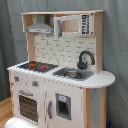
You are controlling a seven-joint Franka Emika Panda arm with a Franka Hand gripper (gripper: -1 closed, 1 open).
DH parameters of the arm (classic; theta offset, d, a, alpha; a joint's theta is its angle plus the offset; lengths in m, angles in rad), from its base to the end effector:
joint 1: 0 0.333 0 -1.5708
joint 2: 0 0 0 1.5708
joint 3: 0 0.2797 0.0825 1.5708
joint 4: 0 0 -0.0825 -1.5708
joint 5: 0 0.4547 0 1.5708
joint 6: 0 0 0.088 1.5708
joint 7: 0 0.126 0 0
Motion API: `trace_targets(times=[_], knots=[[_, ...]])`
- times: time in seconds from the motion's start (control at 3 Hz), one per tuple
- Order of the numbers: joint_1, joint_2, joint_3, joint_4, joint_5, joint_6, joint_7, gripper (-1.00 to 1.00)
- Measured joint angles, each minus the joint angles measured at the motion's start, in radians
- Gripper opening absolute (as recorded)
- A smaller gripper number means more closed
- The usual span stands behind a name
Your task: Play with the kitchen
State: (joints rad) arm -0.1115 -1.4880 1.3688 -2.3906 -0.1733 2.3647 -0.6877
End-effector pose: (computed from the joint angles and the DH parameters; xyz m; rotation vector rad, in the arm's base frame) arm 0.1910 0.5082 0.4346 0.8306 1.3362 0.6366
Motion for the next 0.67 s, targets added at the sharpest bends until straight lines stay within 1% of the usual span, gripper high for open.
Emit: trace_targets(times=[0.33, 0.67], knots=[[-0.057, 0.0, -0.062, 0.061, -0.069, -0.004, 0.0, 1.0], [-0.106, 0.0, -0.124, 0.124, -0.136, -0.021, 0.0, 1.0]])
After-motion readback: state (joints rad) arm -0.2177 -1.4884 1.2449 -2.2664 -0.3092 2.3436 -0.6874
